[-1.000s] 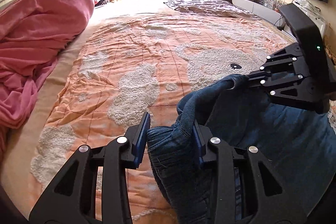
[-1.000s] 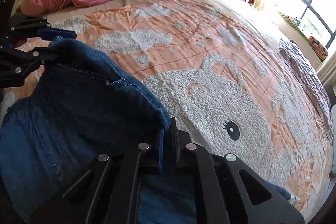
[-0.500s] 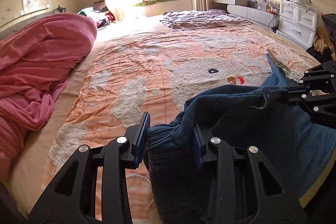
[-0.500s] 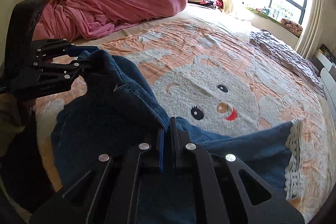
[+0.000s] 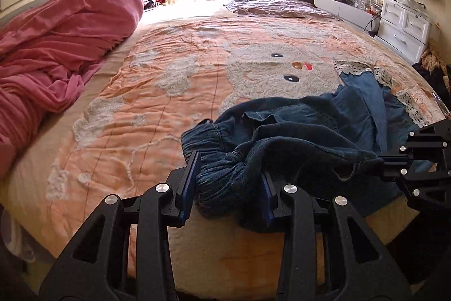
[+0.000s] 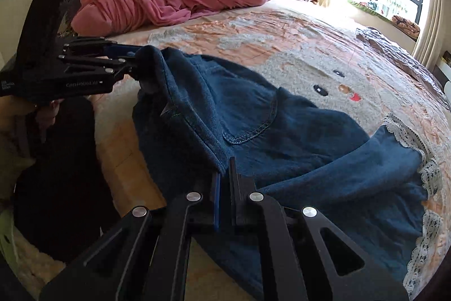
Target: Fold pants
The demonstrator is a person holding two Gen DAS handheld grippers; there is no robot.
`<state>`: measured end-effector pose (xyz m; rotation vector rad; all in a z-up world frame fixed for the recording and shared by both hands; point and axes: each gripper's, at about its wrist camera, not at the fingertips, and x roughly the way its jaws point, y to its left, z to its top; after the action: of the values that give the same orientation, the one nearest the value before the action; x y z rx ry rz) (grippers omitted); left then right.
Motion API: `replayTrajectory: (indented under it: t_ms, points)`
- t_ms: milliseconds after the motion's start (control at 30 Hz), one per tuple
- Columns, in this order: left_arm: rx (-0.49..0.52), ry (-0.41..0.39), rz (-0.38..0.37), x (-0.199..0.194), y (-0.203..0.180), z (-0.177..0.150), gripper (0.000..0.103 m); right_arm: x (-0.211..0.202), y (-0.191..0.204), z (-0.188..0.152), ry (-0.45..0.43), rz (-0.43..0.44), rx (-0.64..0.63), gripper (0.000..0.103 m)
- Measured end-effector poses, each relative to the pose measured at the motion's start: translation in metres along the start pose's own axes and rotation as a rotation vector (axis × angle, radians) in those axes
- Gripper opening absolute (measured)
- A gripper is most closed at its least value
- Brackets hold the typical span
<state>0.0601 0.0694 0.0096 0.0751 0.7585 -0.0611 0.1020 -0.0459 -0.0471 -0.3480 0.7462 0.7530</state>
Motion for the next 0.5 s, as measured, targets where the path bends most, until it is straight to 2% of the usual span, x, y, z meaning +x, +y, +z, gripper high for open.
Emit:
replayTrajectory:
  t_ms: [167,233,333,433,500]
  points:
    - [-0.019,0.019,0.039,-0.007,0.003,-0.008,0.034,-0.001,0.013,-0.007,0.002,0.032,-0.005,0.005]
    - [-0.023,0.035,0.050,-0.004,0.005,-0.009,0.036,0.000,0.018,-0.006,0.003,0.039,-0.023,0.008]
    - [-0.056,0.072,0.004,0.002,0.011,-0.011,0.038,0.014,0.016,-0.013,0.045,0.055,0.005,0.008]
    - [-0.078,0.082,-0.012,-0.004,0.016,-0.014,0.047,0.014,0.016,-0.015,0.032,0.064,0.009,0.009]
    - [-0.098,0.093,-0.030,-0.008,0.022,-0.017,0.050,0.012,0.014,-0.015,0.029,0.077,0.018,0.010]
